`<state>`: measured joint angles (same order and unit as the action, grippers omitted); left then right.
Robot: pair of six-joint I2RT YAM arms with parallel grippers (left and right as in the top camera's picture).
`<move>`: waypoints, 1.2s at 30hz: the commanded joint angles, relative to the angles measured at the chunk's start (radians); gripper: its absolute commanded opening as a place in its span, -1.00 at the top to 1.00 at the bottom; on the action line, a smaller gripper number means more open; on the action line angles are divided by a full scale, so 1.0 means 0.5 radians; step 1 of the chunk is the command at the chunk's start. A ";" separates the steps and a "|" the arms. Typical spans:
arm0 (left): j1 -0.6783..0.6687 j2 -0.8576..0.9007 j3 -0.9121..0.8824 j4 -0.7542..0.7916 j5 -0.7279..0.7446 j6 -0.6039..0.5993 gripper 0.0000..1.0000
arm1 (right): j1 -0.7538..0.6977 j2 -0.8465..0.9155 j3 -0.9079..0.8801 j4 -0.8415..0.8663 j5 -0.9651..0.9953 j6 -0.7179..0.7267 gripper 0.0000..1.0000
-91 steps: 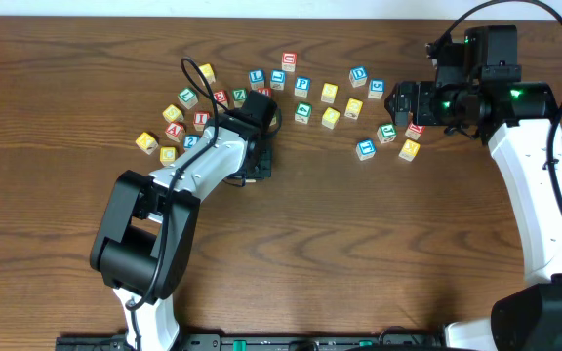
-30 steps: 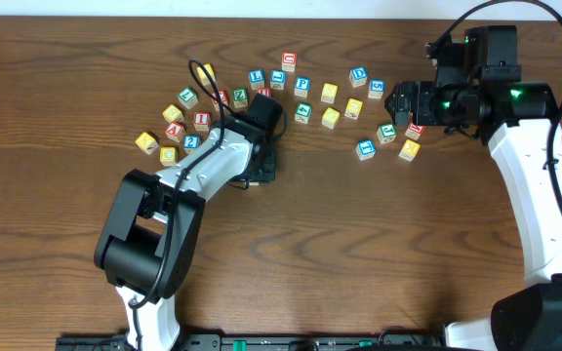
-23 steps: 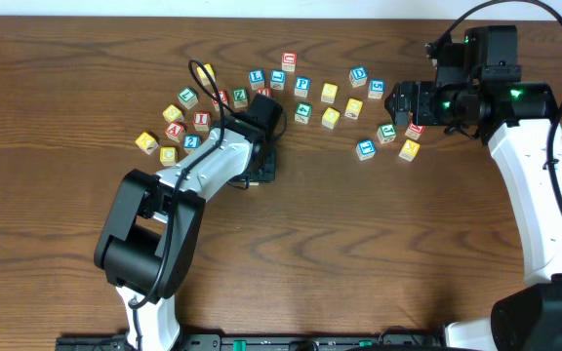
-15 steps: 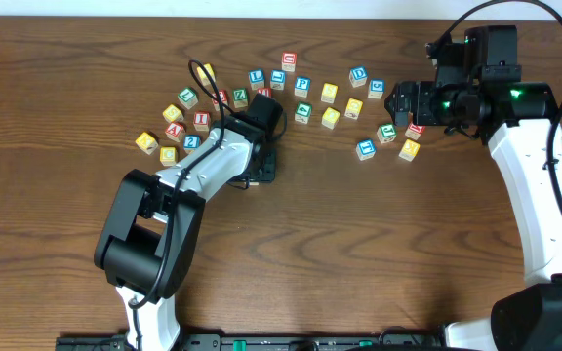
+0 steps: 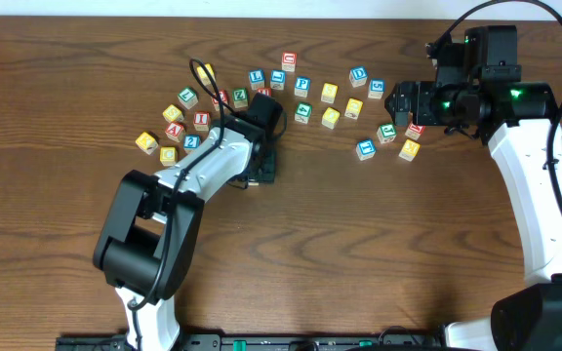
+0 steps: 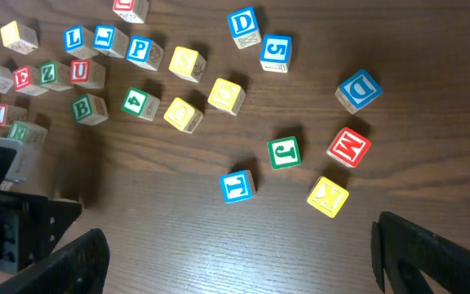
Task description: Spell out NEURIPS
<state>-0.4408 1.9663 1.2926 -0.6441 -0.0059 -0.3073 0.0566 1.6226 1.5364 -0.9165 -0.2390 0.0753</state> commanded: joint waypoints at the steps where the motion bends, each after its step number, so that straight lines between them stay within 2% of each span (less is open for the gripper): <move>1: 0.014 -0.175 0.092 -0.021 -0.006 0.056 -0.22 | -0.006 -0.001 0.036 -0.002 -0.006 0.019 -0.99; 18: 0.307 -0.935 0.114 -0.221 -0.006 0.060 -0.24 | -0.005 -0.001 0.036 -0.002 -0.005 0.019 -0.98; 26: 0.422 -0.972 0.114 -0.380 -0.006 0.060 -0.23 | -0.005 -0.001 0.036 -0.001 -0.005 0.019 -0.98; 36: 0.427 -0.970 0.114 -0.401 -0.007 0.083 -0.25 | -0.006 -0.001 0.036 -0.001 -0.006 0.019 -0.98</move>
<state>-0.2306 1.4864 1.3258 -0.8394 -0.0059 -0.2832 0.0566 1.6226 1.5364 -0.9165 -0.2390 0.0753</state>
